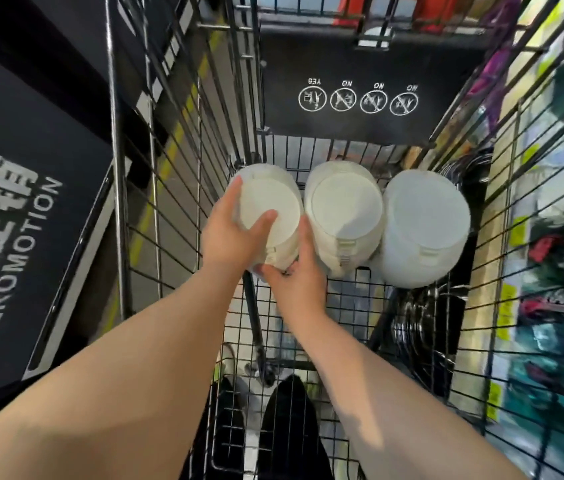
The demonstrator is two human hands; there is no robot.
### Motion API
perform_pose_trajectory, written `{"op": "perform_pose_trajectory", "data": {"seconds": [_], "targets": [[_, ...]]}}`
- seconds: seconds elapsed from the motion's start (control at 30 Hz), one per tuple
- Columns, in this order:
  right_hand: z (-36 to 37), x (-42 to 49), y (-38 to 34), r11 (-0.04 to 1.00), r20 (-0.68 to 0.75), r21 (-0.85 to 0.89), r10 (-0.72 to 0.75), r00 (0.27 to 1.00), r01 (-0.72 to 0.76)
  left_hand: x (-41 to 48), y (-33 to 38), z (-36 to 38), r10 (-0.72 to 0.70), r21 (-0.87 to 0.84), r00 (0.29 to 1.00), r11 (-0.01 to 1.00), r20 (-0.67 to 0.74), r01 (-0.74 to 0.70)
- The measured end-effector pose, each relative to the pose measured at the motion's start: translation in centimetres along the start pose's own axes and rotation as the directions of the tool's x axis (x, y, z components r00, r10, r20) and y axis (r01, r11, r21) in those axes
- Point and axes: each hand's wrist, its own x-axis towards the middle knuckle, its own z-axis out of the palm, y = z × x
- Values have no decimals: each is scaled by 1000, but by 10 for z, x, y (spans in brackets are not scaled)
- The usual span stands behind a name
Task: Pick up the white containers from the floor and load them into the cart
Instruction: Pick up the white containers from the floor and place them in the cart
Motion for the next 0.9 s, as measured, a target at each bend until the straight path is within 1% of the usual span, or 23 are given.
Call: {"op": "perform_pose_trajectory", "data": {"seconds": [0.07, 0.17, 0.27, 0.33, 0.43, 0.5, 0.63, 0.73, 0.8, 0.9], "targets": [[6, 6, -4, 1000, -22, -11, -6, 1000, 6, 8, 2, 1, 1, -55, 1000, 999, -10, -2], [7, 13, -4, 995, -45, -81, -57, 997, 53, 16, -1, 3, 0, -97, 1000, 995, -19, -2], [4, 14, -4, 985, -46, -166, -62, 997, 54, 18, -4, 5, 13, -111, 1000, 994, 17, -11], [1, 13, -5, 979, -29, -200, -56, 998, 49, 18, -3, 5, -2, -143, 1000, 990, 25, 5], [-9, 8, -14, 981, 20, -192, -33, 999, 36, 12, 1, -3, -72, -215, 997, 974, -3, 70], [-20, -5, -27, 976, 43, -214, -21, 999, 30, -4, 8, -15, -62, -193, 998, 979, -2, 60], [-52, -52, -65, 973, 42, -229, -8, 999, 17, -55, 33, -50, 24, -136, 996, 991, 80, -13], [-72, -91, -96, 965, -18, -261, -29, 999, 24, -86, 54, -82, 142, -124, 973, 985, 181, -120], [-80, -117, -115, 967, -68, -252, -58, 996, 39, -100, 65, -102, 243, -115, 937, 969, 251, -221], [-86, -156, -133, 973, -158, -228, -78, 984, 41, -109, 80, -128, 397, -93, 837, 915, 378, -392]]}}
